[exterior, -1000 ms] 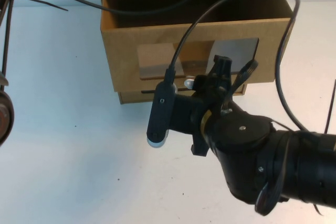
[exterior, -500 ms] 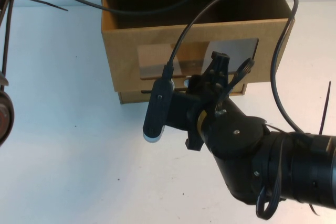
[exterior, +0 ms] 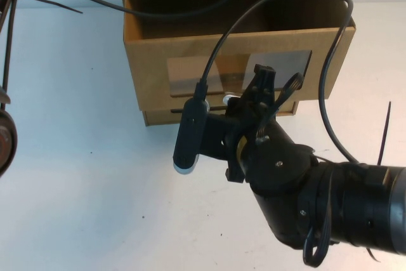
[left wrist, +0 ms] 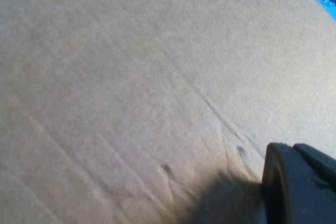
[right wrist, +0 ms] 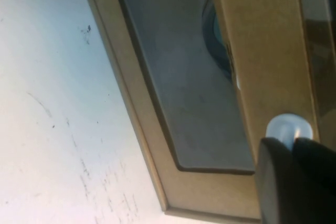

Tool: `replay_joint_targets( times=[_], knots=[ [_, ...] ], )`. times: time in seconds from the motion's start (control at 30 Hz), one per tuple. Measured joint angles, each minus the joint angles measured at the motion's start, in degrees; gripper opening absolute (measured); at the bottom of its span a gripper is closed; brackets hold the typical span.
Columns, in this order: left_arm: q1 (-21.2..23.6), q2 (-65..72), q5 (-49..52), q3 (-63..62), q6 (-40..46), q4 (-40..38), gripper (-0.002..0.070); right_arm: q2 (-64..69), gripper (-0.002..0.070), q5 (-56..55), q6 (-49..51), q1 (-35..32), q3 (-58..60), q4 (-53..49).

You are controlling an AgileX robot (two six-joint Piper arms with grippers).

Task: Open the shoe box
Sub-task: 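Pull the top drawer of the cardboard box fully open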

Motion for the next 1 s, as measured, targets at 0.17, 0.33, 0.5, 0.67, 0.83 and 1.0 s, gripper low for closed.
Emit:
replay_joint_targets(
  times=[0.17,0.33,0.5,0.67,0.83,1.0],
  knots=[
    [0.0,0.0,0.0,0.0,-0.2,-0.1,-0.0005,0.0,0.0007,0.8,-2.1,0.7,0.0,2.5],
    [0.0,0.0,0.0,0.0,-0.2,-0.1,-0.0005,-0.9,0.0006,2.6,-4.1,3.1,0.0,7.7],
    [0.0,0.0,0.0,0.0,-0.3,0.0,-0.0005,-3.8,0.0004,4.0,-5.8,5.0,0.7,11.3],
    [0.0,0.0,0.0,0.0,-0.3,0.0,-0.0005,-6.8,0.0004,7.0,-9.2,8.2,2.2,17.1],
    [0.0,0.0,0.0,0.0,-0.3,0.0,-0.0005,-9.2,0.0004,9.0,-12.1,10.1,2.3,23.5],
    [0.0,0.0,0.0,0.0,-0.3,0.0,-0.0005,-11.6,0.0005,10.1,-13.3,10.4,2.3,28.5]
  ],
)
